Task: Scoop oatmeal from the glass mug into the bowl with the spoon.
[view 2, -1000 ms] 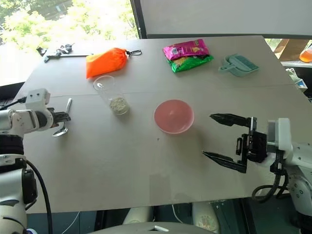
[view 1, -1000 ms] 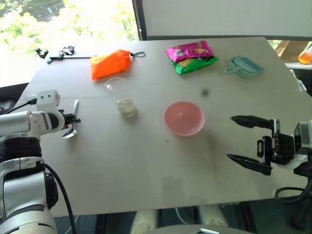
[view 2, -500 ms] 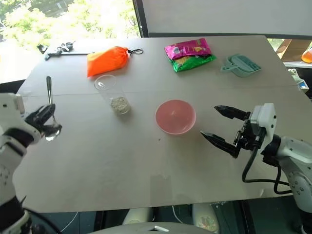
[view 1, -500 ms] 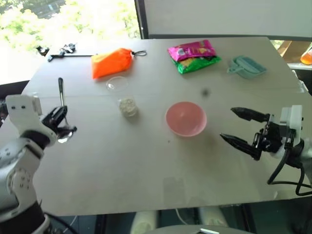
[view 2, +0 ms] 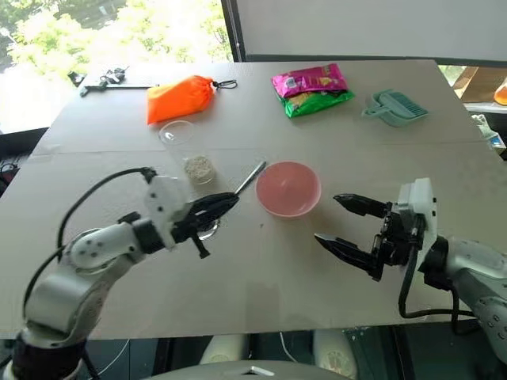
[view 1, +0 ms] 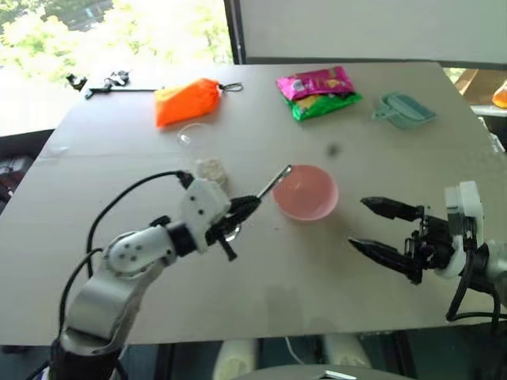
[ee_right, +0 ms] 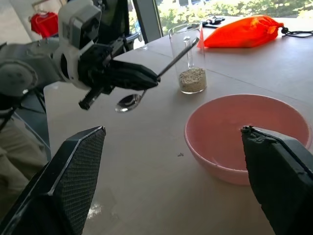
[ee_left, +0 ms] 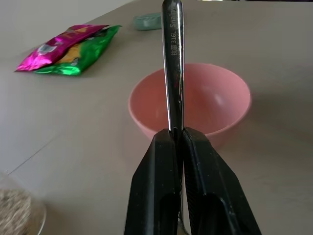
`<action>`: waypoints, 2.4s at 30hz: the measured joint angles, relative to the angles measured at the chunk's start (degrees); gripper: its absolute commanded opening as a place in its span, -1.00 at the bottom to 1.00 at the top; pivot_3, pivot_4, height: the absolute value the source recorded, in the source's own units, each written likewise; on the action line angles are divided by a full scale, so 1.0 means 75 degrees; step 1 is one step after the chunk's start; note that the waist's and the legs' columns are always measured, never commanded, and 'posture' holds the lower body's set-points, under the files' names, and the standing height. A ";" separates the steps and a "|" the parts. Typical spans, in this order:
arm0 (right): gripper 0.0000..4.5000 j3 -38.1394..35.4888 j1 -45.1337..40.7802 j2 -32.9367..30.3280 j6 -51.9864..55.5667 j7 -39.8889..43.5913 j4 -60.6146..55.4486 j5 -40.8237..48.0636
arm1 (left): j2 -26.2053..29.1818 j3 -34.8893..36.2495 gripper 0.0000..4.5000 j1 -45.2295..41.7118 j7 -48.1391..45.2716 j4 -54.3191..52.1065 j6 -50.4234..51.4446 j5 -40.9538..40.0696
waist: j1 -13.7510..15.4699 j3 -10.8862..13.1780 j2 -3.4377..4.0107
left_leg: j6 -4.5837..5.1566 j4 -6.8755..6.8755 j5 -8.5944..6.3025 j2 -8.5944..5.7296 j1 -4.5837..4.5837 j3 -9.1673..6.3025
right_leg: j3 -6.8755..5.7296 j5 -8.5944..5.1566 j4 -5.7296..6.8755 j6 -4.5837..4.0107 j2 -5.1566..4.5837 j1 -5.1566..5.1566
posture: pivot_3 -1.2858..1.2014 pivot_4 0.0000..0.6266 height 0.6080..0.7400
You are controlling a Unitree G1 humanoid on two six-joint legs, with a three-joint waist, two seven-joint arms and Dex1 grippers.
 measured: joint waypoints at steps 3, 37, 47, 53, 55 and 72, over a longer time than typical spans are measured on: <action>1.00 0.0522 -0.0615 0.0209 0.0617 -0.1252 -0.0001 0.0782 | -0.0014 -0.0689 -0.97 -0.0603 -0.0466 0.0719 -0.0894 0.0454 | -0.0038 0.0001 -0.0001 | -0.0020 -0.0002 0.0011 -0.0001 -0.0023 0.0000 | -0.0002 0.0000 -0.0007 0.0000 0.0000 -0.0022 | 0.03 -0.52 1.00; 0.19 0.1673 -0.2920 0.0614 0.1778 -0.4555 0.0824 0.2888 | -0.0861 -0.1585 -1.00 -0.1740 -0.1157 0.2006 -0.2695 0.1211 | -0.0065 0.0009 -0.0006 | -0.0024 0.0003 0.0015 -0.0003 -0.0046 -0.0008 | -0.0008 0.0000 0.0001 0.0001 -0.0001 -0.0048 | 0.03 -0.52 1.00; -0.07 0.1681 -0.2939 0.0673 0.1777 -0.4589 0.0914 0.2893 | -0.0852 -0.1585 -1.00 -0.1646 -0.1169 0.2228 -0.3018 0.1317 | -0.0065 0.0009 -0.0006 | -0.0024 0.0003 0.0015 -0.0003 -0.0046 -0.0008 | -0.0008 0.0000 0.0001 0.0001 -0.0001 -0.0048 | 0.03 -0.52 1.00; -0.94 0.1694 -0.2970 0.0669 0.1777 -0.4671 0.1018 0.2826 | -0.0849 -0.1571 -1.00 -0.1637 -0.1194 0.2249 -0.3176 0.1314 | -0.0063 0.0009 -0.0006 | -0.0024 0.0003 0.0016 -0.0003 -0.0047 -0.0009 | -0.0009 0.0000 0.0000 0.0001 -0.0001 -0.0048 | 0.03 -0.52 1.00; -0.94 0.1705 -0.2969 0.0668 0.1791 -0.4668 0.1016 0.2824 | -0.0848 -0.1571 -1.00 -0.1637 -0.1207 0.2258 -0.3176 0.1316 | -0.0064 0.0010 -0.0006 | -0.0024 0.0003 0.0016 -0.0003 -0.0047 -0.0009 | -0.0009 0.0000 0.0000 0.0001 -0.0001 -0.0049 | 0.03 -0.52 1.00; -1.00 0.1570 -0.3017 0.0646 0.1843 -0.4640 0.1364 0.3846 | -0.0491 -0.0310 0.49 -0.1459 -0.1107 0.1099 -0.0794 -0.1023 | -0.0083 0.0014 -0.0008 | -0.0024 0.0004 0.0016 0.0002 -0.0069 -0.0016 | -0.0012 0.0000 0.0003 0.0001 0.0002 -0.0068 | 0.03 -0.52 1.00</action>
